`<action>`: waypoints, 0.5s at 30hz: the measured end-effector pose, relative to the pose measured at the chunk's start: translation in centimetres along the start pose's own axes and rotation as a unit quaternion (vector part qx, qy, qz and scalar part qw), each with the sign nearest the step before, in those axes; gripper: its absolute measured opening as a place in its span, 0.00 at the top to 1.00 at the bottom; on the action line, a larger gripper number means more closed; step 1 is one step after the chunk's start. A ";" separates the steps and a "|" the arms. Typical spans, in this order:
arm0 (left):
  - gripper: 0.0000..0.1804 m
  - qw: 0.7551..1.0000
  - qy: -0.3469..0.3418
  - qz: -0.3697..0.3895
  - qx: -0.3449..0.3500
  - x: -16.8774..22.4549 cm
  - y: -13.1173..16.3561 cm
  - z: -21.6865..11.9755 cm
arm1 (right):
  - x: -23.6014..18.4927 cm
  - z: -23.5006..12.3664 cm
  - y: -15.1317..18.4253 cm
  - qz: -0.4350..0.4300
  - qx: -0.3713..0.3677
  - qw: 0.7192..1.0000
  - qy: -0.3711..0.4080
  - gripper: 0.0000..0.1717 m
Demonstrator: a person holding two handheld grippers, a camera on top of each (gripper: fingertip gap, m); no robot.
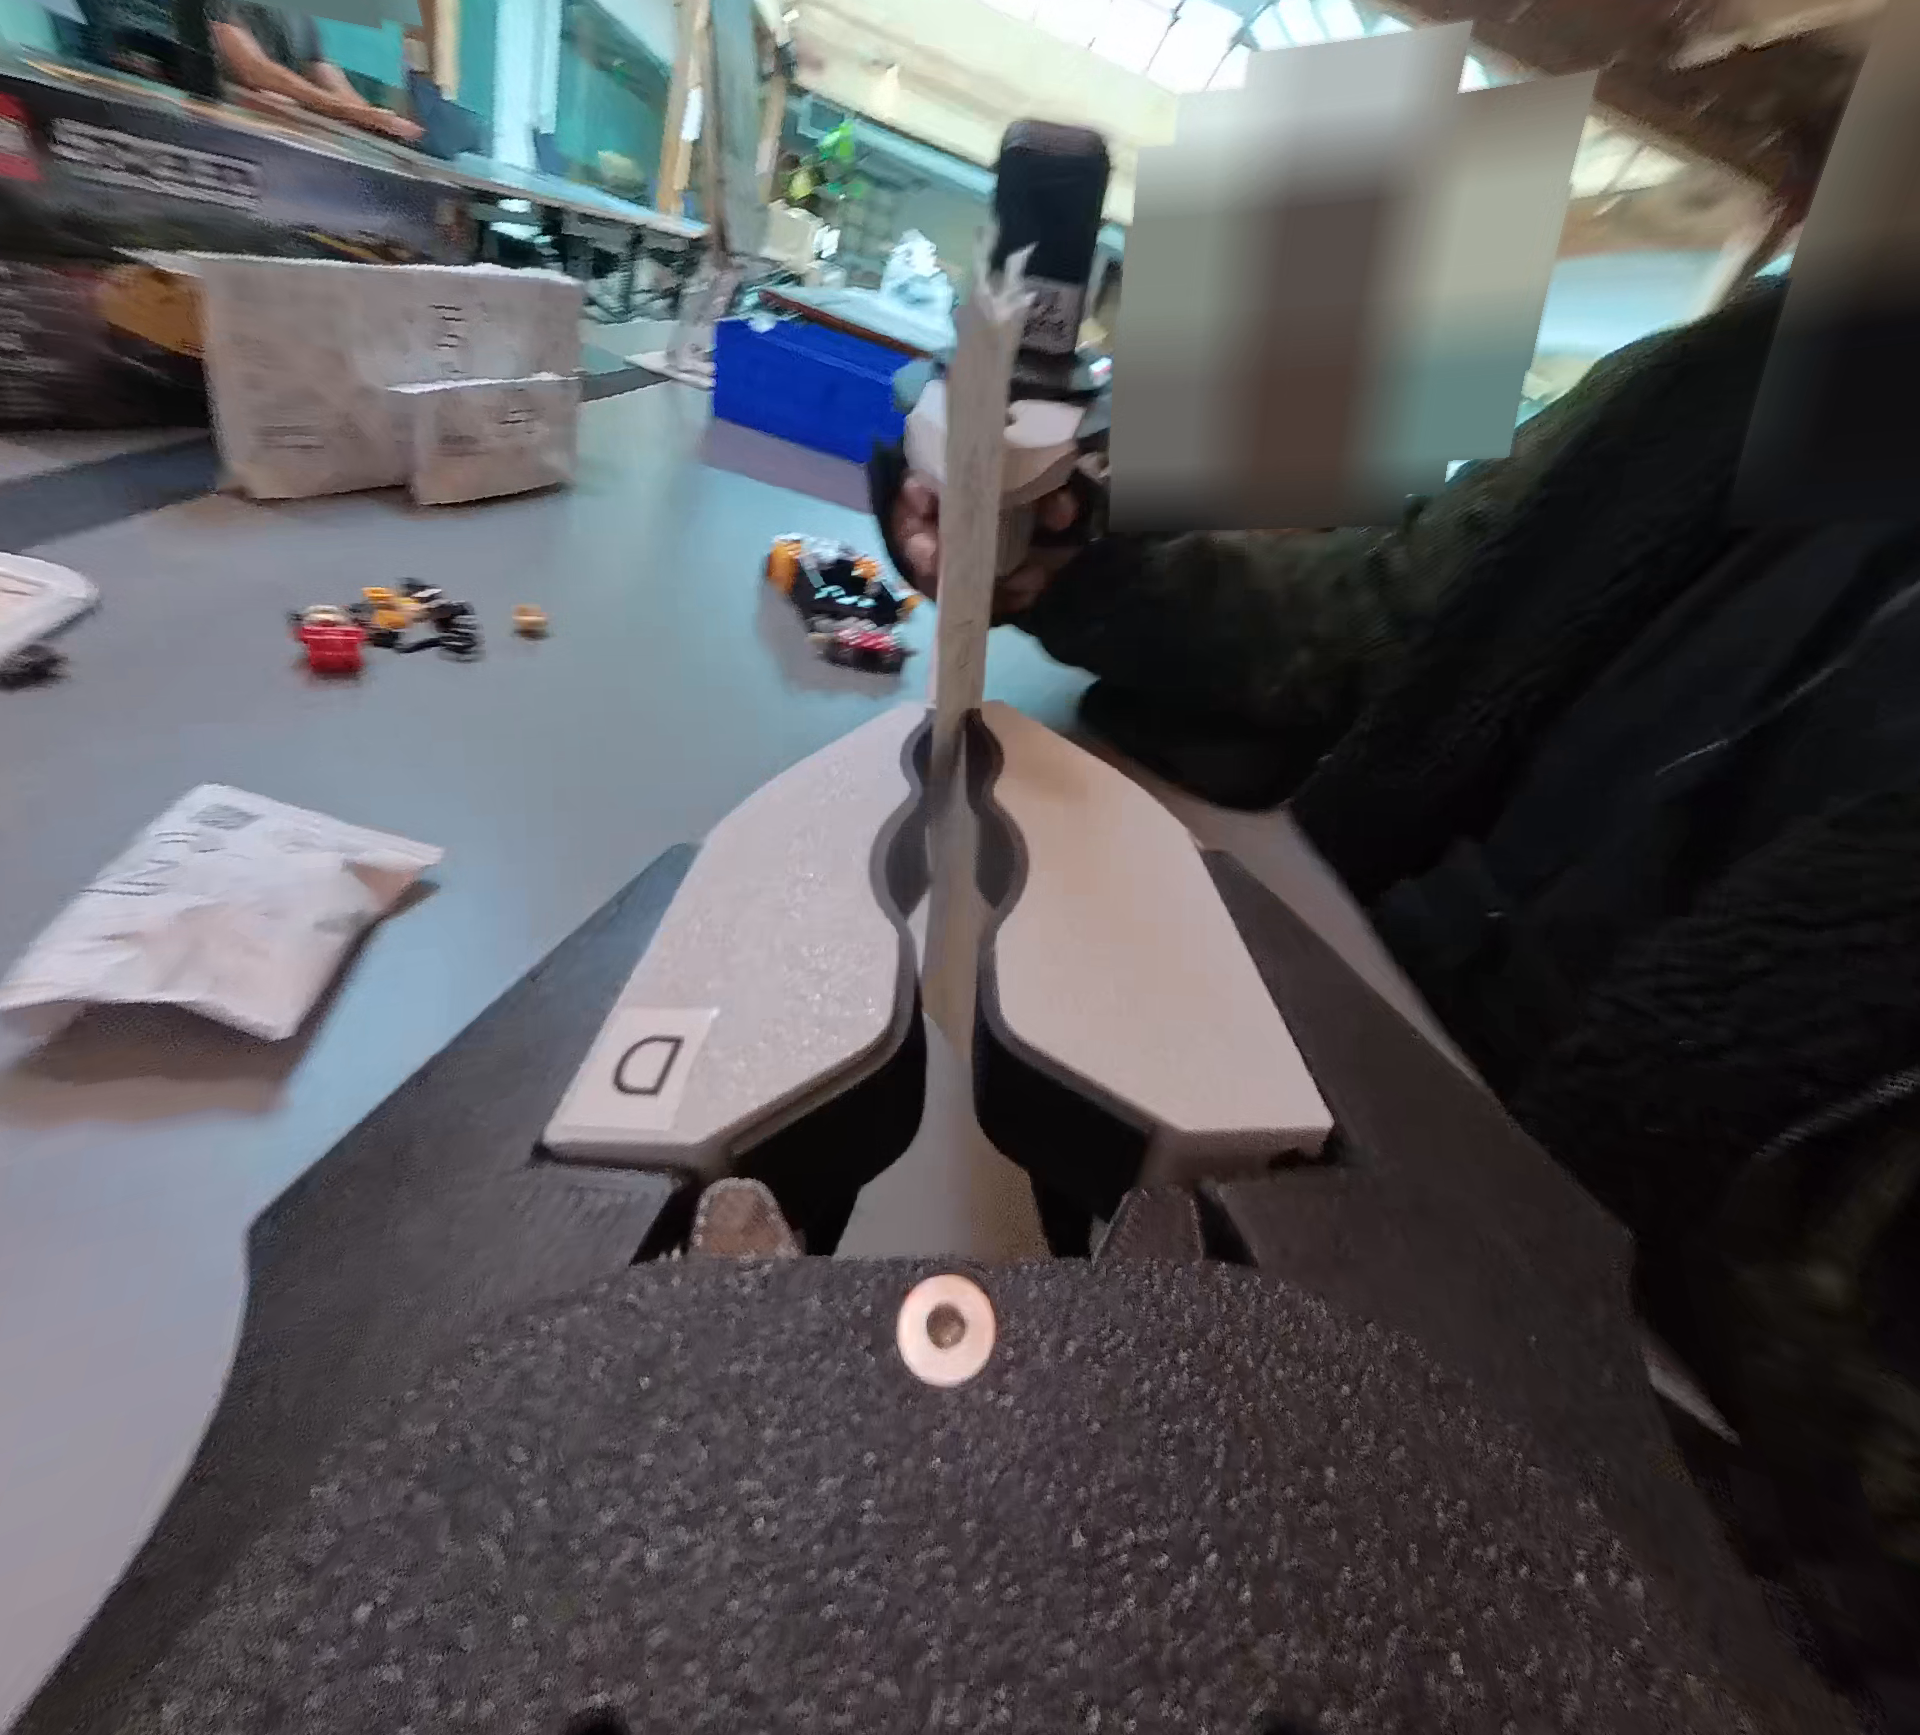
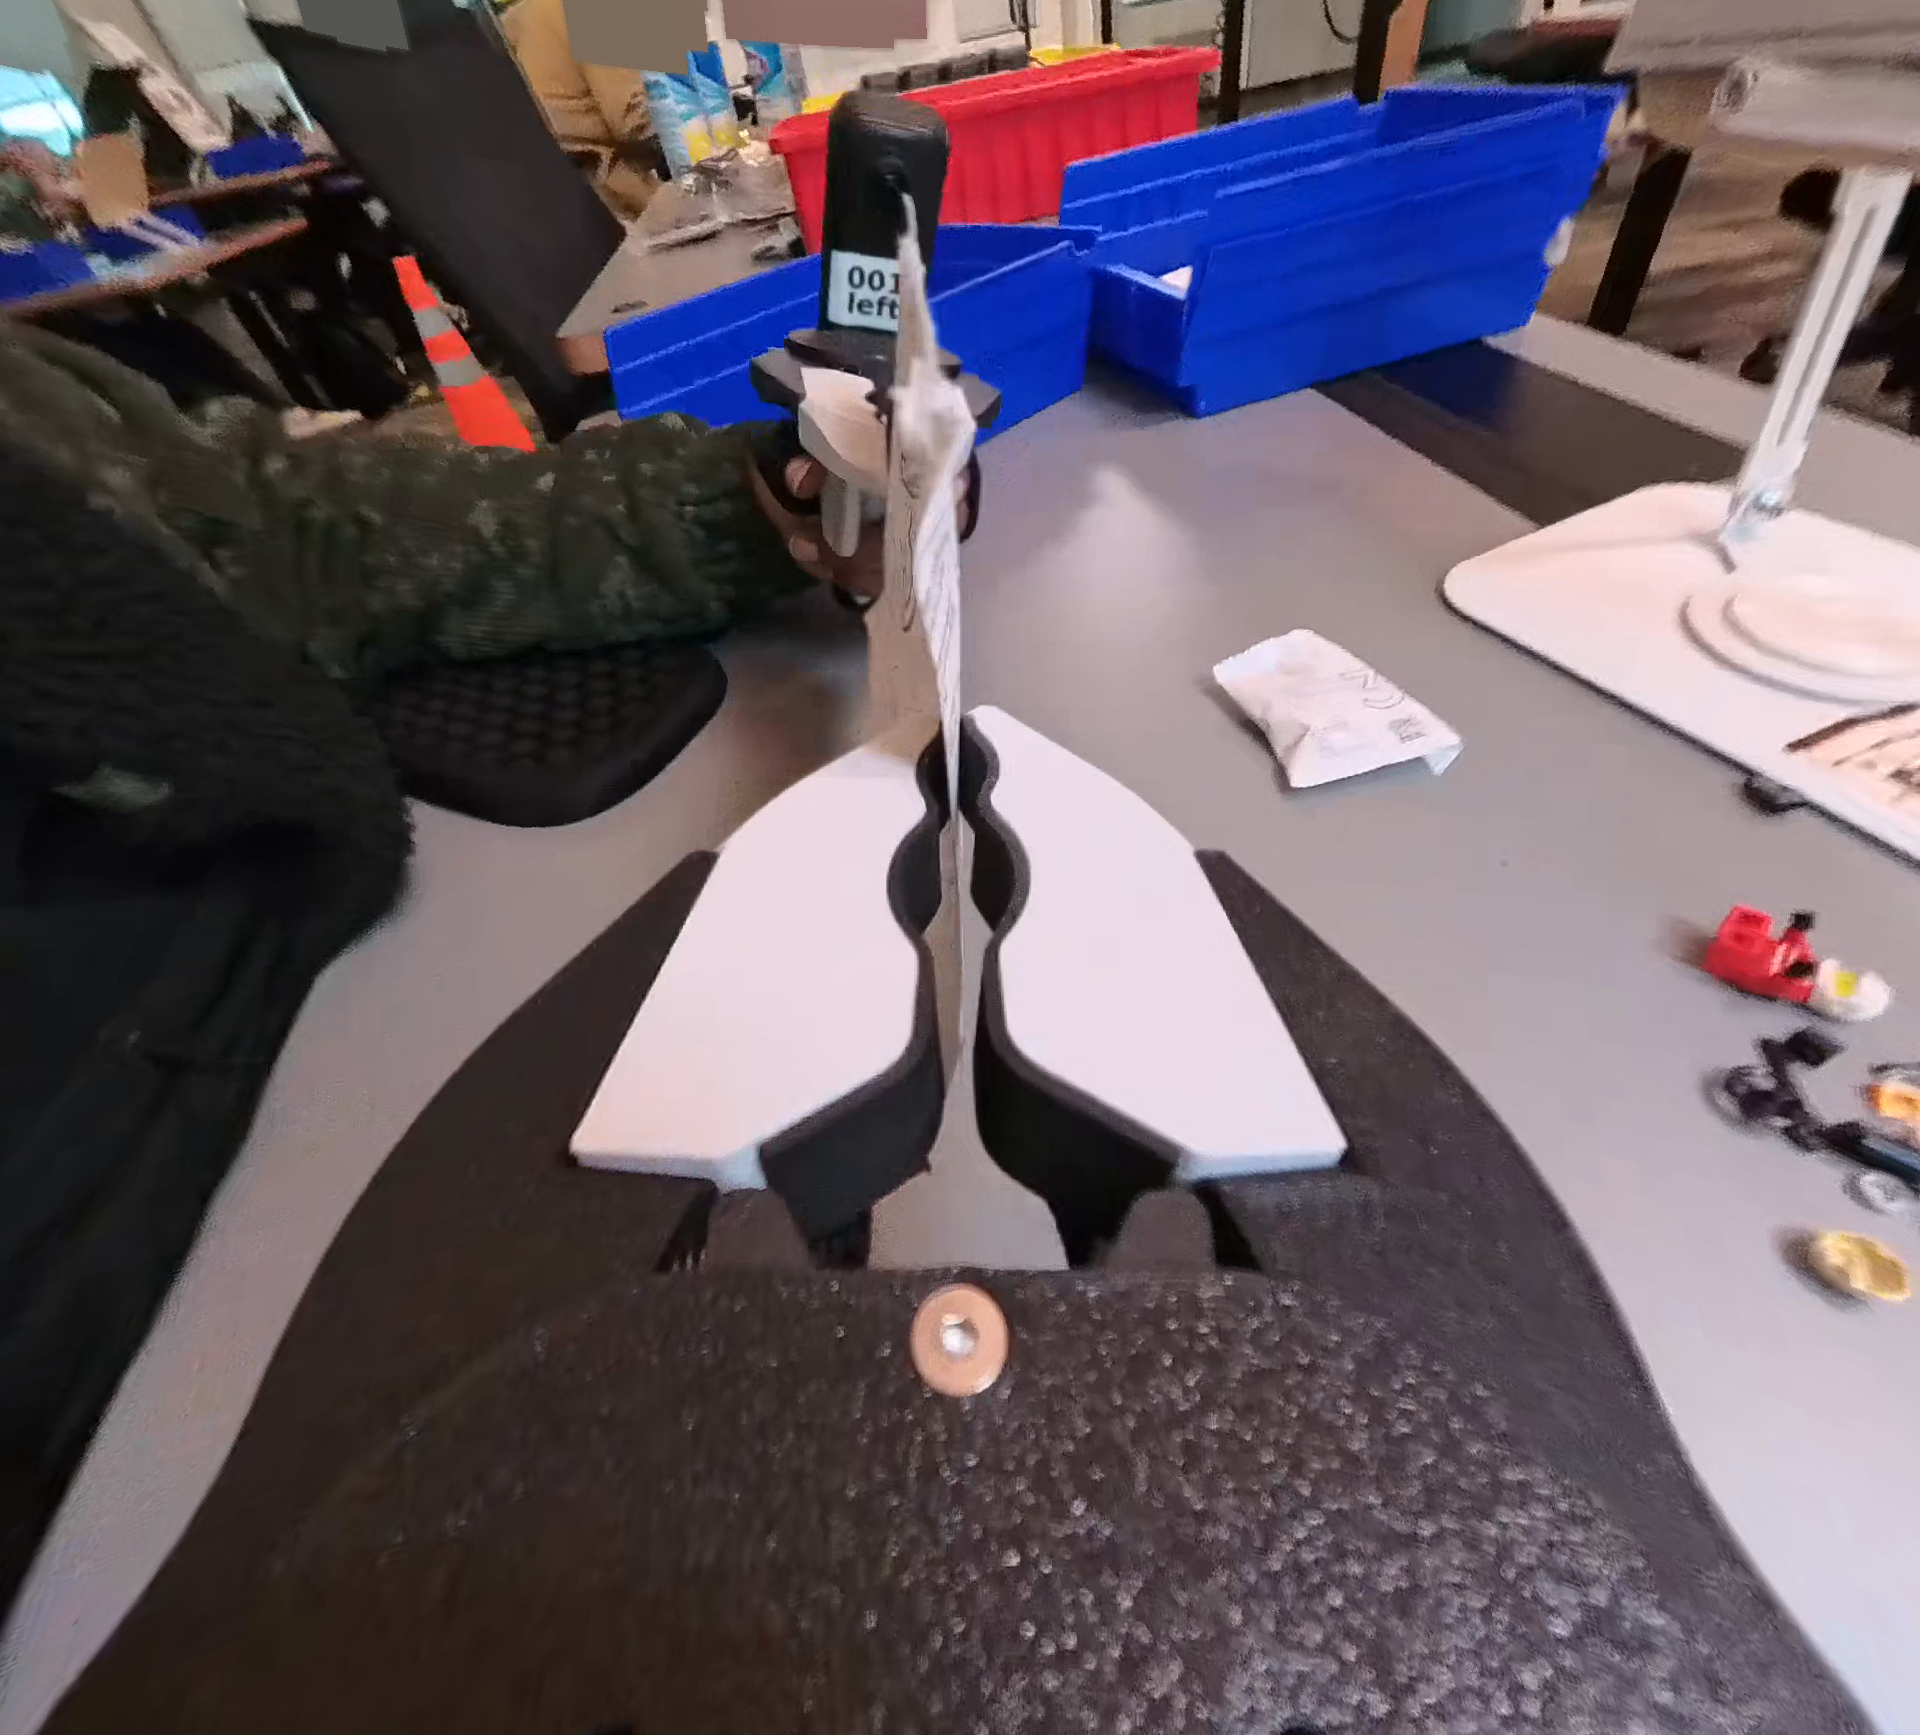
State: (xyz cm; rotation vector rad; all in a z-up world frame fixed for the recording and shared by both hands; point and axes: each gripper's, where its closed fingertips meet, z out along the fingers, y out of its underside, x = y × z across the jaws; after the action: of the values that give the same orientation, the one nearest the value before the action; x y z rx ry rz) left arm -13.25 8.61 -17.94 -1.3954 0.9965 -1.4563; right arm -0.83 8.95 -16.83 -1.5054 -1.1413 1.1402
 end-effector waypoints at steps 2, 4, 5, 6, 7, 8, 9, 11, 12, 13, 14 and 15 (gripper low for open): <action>0.93 0.998 -0.051 0.041 -0.025 -0.5 -0.2 -0.1 | 0.0 -0.5 -0.2 -0.040 0.004 0.999 0.008 1.00; 0.99 0.991 -0.094 0.084 -0.053 -0.6 -0.3 -0.1 | 0.1 -0.9 0.3 -0.068 -0.007 0.998 0.010 1.00; 1.00 0.986 -0.110 0.106 -0.071 -0.6 -0.1 -0.1 | 0.1 -0.9 0.7 -0.077 -0.013 0.997 0.008 1.00; 1.00 0.980 -0.125 0.125 -0.090 -0.6 0.2 0.0 | 0.1 -0.9 1.3 -0.083 -0.021 0.996 0.003 1.00; 1.00 0.975 -0.132 0.137 -0.111 -0.6 0.7 0.1 | 0.2 -0.7 2.0 -0.089 -0.037 0.995 0.001 1.00; 1.00 0.971 -0.139 0.145 -0.131 -0.7 1.2 0.1 | 0.4 -0.6 3.1 -0.100 -0.061 0.993 0.001 1.00; 1.00 0.966 -0.145 0.155 -0.146 -0.9 1.8 0.1 | 0.8 -0.5 4.2 -0.109 -0.088 0.990 0.008 1.00; 1.00 0.962 -0.141 0.172 -0.160 -0.9 2.7 0.2 | 1.3 -0.5 5.2 -0.103 -0.113 0.988 0.021 0.93; 1.00 0.961 -0.137 0.176 -0.166 -0.9 3.1 0.3 | 1.3 -0.6 4.9 -0.092 -0.117 0.989 0.023 0.84; 1.00 0.960 -0.135 0.180 -0.167 -0.9 3.3 0.4 | 1.3 -0.9 4.3 -0.091 -0.121 0.988 0.029 0.79; 1.00 0.960 -0.130 0.183 -0.169 -0.9 3.5 0.5 | 1.4 -1.2 3.2 -0.105 -0.122 0.986 0.041 0.76; 1.00 0.959 -0.127 0.185 -0.172 -0.9 3.7 0.7 | 1.2 -1.6 2.0 -0.126 -0.121 0.983 0.053 0.76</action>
State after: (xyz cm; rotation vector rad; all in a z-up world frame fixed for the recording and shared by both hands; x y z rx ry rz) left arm -12.38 8.29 -21.70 -1.4931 1.3003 -0.8322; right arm 1.23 9.59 -18.69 -1.5302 -1.3899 0.7617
